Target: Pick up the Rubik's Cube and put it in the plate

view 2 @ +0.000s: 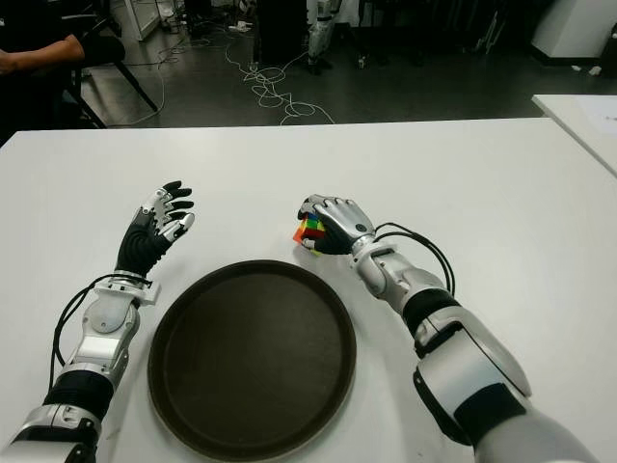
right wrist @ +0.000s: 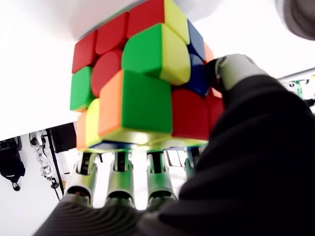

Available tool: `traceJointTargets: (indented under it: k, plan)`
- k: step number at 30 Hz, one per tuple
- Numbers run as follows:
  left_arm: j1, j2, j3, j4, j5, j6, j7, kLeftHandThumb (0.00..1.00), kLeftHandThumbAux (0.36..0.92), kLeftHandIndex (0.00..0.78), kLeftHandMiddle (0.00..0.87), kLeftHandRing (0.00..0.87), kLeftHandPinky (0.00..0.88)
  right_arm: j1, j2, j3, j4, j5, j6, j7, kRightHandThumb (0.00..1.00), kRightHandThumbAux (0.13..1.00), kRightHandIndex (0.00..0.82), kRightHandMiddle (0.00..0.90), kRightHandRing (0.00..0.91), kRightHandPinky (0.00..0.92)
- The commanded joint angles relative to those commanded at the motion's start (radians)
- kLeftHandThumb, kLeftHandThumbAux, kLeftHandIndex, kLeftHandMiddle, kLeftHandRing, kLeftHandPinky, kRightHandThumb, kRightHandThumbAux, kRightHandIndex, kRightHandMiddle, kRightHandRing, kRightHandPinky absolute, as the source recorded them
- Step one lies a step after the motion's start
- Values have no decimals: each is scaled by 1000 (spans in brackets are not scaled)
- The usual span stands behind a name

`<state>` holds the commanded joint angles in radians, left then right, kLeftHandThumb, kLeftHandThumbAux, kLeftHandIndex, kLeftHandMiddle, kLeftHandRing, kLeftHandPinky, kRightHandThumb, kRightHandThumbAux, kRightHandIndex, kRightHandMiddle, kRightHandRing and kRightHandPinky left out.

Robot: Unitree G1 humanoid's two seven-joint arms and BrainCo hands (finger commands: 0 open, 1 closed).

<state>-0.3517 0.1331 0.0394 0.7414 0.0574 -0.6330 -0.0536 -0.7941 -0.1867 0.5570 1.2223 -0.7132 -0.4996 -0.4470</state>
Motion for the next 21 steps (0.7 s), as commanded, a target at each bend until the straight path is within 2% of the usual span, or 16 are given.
traceJointTargets:
  k: [7,21]
  plan:
    - [1,2,0,-3,-1,5,-6,155,540,130,188,213,242,1,2,-5,1,2,-2,2,838,691,410,455,396,439]
    - [2,2,-1,-6,14,5,11,173,558,144,197,216,225,5,1,-14,3,-1,-29,-30,836,692,397,466,407,433]
